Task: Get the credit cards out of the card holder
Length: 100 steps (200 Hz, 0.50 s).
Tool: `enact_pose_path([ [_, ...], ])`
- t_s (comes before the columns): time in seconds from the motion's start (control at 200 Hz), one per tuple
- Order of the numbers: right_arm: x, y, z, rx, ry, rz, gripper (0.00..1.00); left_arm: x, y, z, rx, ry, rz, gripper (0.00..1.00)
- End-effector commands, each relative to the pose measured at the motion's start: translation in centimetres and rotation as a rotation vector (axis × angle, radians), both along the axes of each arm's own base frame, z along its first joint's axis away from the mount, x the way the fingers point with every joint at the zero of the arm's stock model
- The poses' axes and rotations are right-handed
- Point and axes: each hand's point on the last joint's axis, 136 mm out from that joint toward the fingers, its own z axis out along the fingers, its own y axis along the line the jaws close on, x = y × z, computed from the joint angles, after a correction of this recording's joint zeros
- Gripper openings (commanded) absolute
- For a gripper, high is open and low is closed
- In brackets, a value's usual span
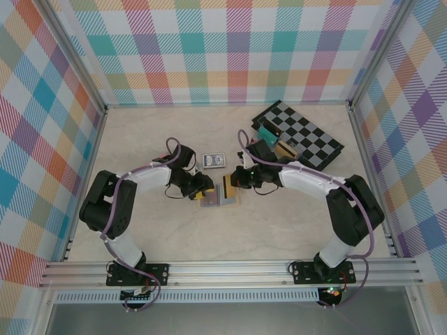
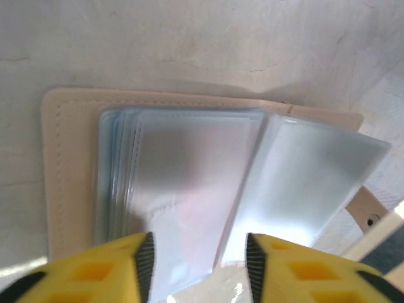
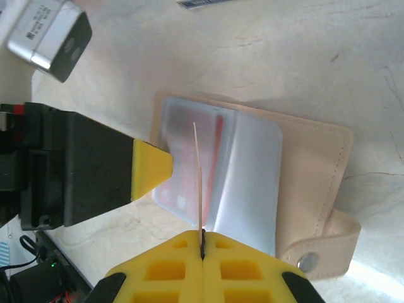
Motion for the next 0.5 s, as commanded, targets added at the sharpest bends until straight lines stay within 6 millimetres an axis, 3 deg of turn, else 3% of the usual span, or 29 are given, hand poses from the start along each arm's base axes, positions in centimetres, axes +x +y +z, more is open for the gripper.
enact_pose_path([
  [0.0, 0.4, -0.2, 3.7, 0.044, -0.139, 0.033, 0.00, 0.6, 0.9, 3.5, 0.032, -0.075, 0.022, 0.53],
  [0.24, 1.8, -4.3, 9.7, -0.148, -0.447, 0.071, 0.00, 0.6, 5.8, 6.6, 0.248, -0.220, 0.064, 0.91],
  [0.38, 3.3, -8.1, 11.5, -0.306, -0.542, 0.062, 0.00, 0.2, 8.4, 7.3, 0.369, -0.266, 0.065, 1.00],
  [0.495, 4.3, -10.7, 12.3, -0.409, -0.594, 0.075, 0.00, 0.2, 10.2, 8.0, 0.451, -0.299, 0.074, 1.00],
])
